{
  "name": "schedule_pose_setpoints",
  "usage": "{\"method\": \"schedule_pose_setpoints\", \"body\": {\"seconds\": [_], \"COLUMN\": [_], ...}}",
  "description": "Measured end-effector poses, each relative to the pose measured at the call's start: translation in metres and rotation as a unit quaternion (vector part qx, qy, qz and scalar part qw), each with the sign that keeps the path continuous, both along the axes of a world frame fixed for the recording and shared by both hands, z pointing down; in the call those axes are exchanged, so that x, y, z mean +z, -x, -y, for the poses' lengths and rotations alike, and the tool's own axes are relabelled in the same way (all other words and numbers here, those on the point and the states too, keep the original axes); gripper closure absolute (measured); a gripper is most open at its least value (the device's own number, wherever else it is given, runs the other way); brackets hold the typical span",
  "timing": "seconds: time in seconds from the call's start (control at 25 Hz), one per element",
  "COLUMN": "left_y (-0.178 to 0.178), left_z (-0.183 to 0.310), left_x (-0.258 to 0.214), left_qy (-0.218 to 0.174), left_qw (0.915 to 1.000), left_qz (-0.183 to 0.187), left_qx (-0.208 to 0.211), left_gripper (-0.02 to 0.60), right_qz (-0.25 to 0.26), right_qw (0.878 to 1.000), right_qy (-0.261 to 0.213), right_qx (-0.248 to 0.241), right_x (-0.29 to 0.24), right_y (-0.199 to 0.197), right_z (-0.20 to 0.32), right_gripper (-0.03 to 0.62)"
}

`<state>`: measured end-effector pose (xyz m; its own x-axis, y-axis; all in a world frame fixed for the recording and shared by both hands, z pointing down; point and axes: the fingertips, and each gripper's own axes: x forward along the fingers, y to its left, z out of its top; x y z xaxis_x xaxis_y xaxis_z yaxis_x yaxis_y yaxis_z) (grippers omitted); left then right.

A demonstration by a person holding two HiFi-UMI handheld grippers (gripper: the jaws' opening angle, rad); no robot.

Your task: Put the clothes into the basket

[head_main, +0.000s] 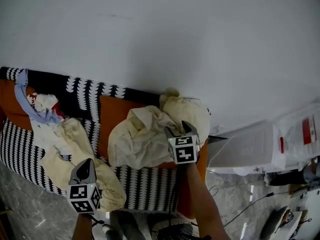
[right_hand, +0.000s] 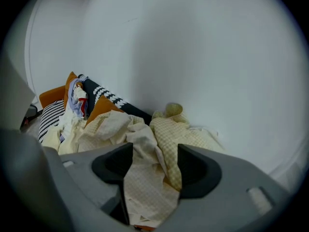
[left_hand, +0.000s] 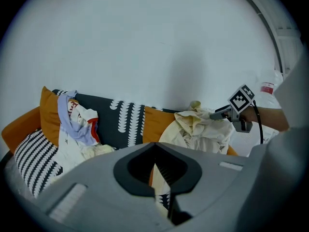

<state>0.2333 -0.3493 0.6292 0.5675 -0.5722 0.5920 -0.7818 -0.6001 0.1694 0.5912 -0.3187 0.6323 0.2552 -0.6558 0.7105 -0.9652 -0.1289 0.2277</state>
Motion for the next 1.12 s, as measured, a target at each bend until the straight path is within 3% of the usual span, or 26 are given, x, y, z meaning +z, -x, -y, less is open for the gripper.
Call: {"method": "schedule_pose_setpoints", "body": {"seconds": [0.32, 0.48, 0.72, 0.92, 1.12], "left_y": [0.026, 0.049, 0.057, 0.046, 0.041], "left_z": [0.012, 0.019, 0.029, 0.035, 0.044], "left_x": [0.008, 0.009, 0.012, 0.006, -0.002], "left_qy": [0.003, 0.005, -0.001, -0.009, -0.012], "left_qw": [0.9996, 0.9987, 0.9983, 0.9987, 0.9979], "left_qz": [0.017, 0.024, 0.041, 0.033, 0.007], "left_qx": [-0.021, -0.044, -0.042, -0.037, -0.063], "left_gripper": [0.575, 0.575, 0.575, 0.575, 0.575], "right_qz": [-0.017, -0.013, -0.001, 0.029, 0.035], "right_qw": [0.998, 0.999, 0.999, 0.998, 0.996], "right_qy": [0.06, 0.047, 0.029, 0.034, 0.018], "right_qx": [-0.007, 0.006, 0.025, 0.049, 0.079], "right_x": [0.026, 0.04, 0.057, 0.069, 0.072], "right_y": [-0.013, -0.013, -0.014, -0.022, -0.016], "right_z": [0.019, 0.022, 0.023, 0.027, 0.024], "right_gripper": [0.303, 0.303, 0.318, 0.391, 0.479]}}
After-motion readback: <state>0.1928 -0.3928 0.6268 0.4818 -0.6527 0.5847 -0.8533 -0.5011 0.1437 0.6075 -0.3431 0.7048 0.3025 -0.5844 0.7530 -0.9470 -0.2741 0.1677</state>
